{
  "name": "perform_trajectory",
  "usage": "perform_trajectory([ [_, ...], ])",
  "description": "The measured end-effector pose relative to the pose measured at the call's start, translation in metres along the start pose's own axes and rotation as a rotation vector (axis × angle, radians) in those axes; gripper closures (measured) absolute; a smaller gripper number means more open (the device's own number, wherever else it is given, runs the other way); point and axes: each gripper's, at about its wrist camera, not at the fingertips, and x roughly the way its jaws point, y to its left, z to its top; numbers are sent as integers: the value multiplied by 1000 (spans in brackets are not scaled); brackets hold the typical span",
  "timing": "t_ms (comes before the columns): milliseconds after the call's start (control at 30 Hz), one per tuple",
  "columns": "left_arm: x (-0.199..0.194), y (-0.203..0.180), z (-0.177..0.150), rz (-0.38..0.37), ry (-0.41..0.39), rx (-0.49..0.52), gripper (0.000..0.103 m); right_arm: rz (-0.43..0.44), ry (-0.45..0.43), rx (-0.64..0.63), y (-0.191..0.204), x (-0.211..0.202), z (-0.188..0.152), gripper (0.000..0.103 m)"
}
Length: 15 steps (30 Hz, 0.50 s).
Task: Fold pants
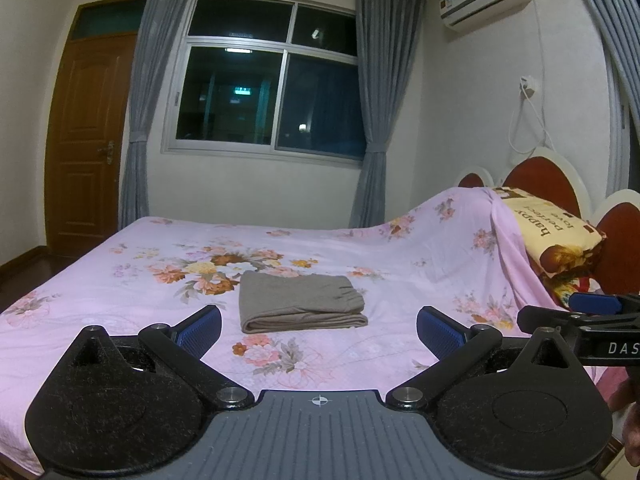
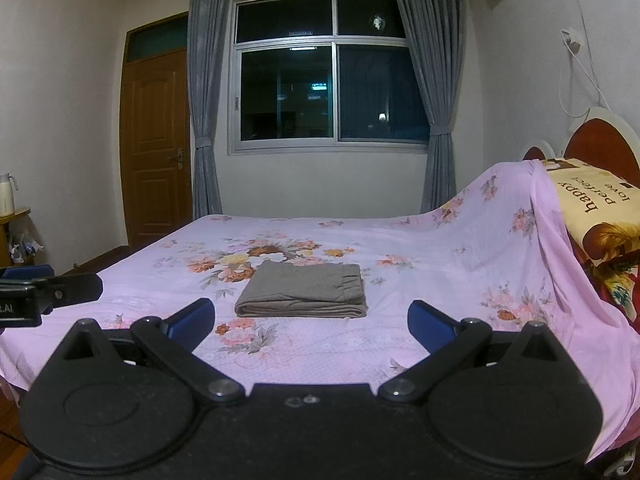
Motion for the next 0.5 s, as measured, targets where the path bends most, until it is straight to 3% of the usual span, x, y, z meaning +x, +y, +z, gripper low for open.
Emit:
perform_trajectory([
  [500, -1, 2, -1, -13, 0, -2, 0, 1, 3, 4, 1, 0, 0, 0],
])
